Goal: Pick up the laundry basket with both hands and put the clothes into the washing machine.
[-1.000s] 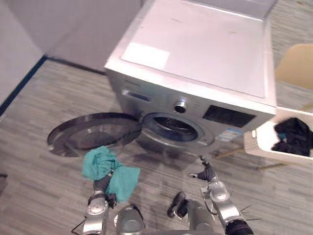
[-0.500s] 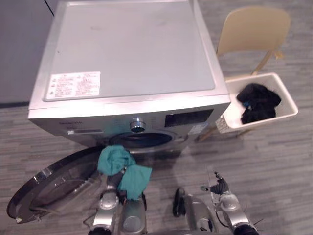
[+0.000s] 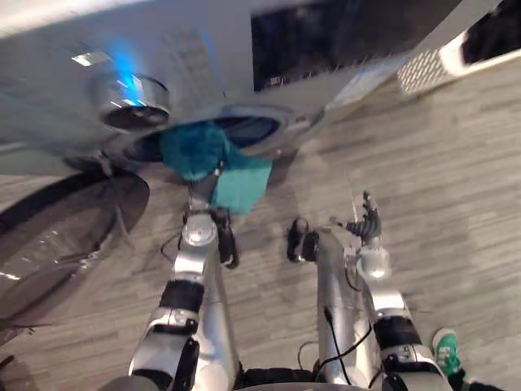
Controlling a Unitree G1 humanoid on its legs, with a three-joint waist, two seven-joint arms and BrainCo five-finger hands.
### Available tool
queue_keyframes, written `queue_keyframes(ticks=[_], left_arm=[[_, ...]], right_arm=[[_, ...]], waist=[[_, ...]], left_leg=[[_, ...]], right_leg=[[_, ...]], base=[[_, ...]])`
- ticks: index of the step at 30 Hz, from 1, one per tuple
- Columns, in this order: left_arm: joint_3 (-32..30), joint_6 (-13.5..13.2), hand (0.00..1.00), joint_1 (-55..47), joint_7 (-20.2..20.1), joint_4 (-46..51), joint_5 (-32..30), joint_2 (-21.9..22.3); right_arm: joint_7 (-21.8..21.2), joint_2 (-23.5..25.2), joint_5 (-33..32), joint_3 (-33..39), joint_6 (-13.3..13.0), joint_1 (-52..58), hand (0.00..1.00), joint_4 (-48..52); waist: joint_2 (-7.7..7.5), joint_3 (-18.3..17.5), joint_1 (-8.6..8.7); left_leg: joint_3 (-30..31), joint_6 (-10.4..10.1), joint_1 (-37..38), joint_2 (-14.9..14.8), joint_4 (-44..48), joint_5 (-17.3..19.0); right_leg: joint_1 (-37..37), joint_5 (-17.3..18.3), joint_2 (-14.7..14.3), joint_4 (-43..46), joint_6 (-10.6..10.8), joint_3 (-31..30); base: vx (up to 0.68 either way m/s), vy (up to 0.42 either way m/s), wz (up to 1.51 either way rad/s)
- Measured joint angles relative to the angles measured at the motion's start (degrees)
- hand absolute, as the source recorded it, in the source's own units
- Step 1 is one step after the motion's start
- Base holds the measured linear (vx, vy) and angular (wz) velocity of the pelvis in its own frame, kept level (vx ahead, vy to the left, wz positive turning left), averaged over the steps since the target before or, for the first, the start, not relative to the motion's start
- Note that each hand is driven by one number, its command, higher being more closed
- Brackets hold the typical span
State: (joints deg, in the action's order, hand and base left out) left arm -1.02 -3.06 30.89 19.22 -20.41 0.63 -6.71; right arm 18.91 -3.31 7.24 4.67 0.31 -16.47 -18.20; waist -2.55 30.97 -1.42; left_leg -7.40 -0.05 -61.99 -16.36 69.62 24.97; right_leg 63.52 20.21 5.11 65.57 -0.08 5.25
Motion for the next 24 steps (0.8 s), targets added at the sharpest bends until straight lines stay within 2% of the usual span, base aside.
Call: queue_keyframes(ticks=[3,5,9,11,12,15,18,20,21,24], left_arm=[[-1.0,0.0,1.0,5.5,2.0,2.0,1.1,-2.8],[-1.6,0.1,1.0,11.4,3.5,2.9,1.0,-6.8],[-0.8,0.4,1.0,21.3,5.8,4.3,0.8,-13.5],[0.8,0.6,1.0,26.6,6.6,4.3,-1.7,-16.8],[0.9,0.9,0.0,29.2,7.1,4.1,-4.4,-17.6],[0.9,2.2,0.0,35.0,7.7,1.0,-8.8,-18.4],[0.9,5.0,0.0,40.1,8.4,-5.2,-12.8,-18.6],[0.9,6.9,0.0,41.7,7.8,-8.7,-15.8,-18.6],[1.1,8.3,0.0,42.4,6.3,-11.1,-18.1,-18.6],[2.3,10.2,0.0,42.6,2.9,-14.2,-25.1,-18.6]], right_arm=[[0.2,0.6,0.0,0.0,-0.2,-1.3,0.0,3.6],[0.2,0.6,0.0,0.0,-0.4,-1.2,0.0,5.9],[0.1,0.7,0.1,0.5,-1.7,-0.7,0.0,7.0],[-0.1,0.7,0.1,0.8,-2.5,0.2,0.0,8.2],[-0.2,0.7,0.1,1.2,-3.1,0.2,0.0,8.3],[-0.2,0.7,0.2,1.3,-4.4,0.2,0.0,8.3],[-0.3,0.7,0.2,1.3,-4.9,0.2,0.0,8.3],[-0.4,0.7,0.2,1.3,-5.3,0.1,0.0,8.3],[-0.5,0.6,0.2,1.4,-5.7,0.1,0.0,8.3],[-1.3,0.4,0.2,1.7,-6.3,0.1,0.0,8.4]], waist=[[-0.02,0.0,0.48],[-0.03,0.1,0.68],[-0.1,0.1,0.83],[-0.18,0.2,0.92],[-0.19,0.2,1.03],[-0.68,0.3,1.41],[-0.8,0.3,2.47],[-1.51,0.7,3.12],[-1.73,0.7,3.55],[-2.17,0.8,3.59]], left_leg=[[0.2,0.4,-6.2,-1.1,4.4,0.6],[0.8,0.7,-10.8,-1.8,7.8,1.1],[1.5,0.8,-15.4,-2.5,10.6,1.2],[2.1,0.8,-16.7,-2.5,11.4,1.1],[2.5,0.9,-17.2,-2.5,11.7,1.1],[3.0,0.9,-18.5,-2.5,12.5,1.1],[3.7,0.9,-20.4,-1.9,13.4,1.1],[3.9,0.9,-20.9,-1.5,14.0,1.1],[4.5,0.9,-21.7,-1.2,14.7,1.1],[5.0,0.9,-22.4,-0.6,15.6,1.1]], right_leg=[[6.3,0.0,-0.4,3.8,0.0,-0.6],[10.9,0.0,-0.8,6.7,0.0,-0.9],[15.1,0.1,-0.9,9.0,0.2,-0.6],[16.0,0.0,-0.9,9.6,0.0,-0.3],[16.3,0.0,-0.8,9.8,0.0,-0.1],[17.2,-0.1,-0.7,10.6,-0.1,0.2],[18.6,0.0,0.1,11.7,-0.1,0.7],[19.1,0.2,0.6,12.7,-0.2,0.8],[19.6,0.5,1.0,13.5,-0.3,1.2],[20.0,1.2,1.5,15.0,-0.6,1.2]], base=[[-0.14,-0.026,-0.18],[-0.13,-0.018,-0.14],[-0.1,-0.013,-0.05],[-0.06,-0.012,0.02],[0.0,0.0,0.0],[0.0,-0.001,0.02],[0.02,0.003,0.11],[0.02,0.0,0.12],[0.01,-0.008,0.13],[0.01,-0.02,0.14]])
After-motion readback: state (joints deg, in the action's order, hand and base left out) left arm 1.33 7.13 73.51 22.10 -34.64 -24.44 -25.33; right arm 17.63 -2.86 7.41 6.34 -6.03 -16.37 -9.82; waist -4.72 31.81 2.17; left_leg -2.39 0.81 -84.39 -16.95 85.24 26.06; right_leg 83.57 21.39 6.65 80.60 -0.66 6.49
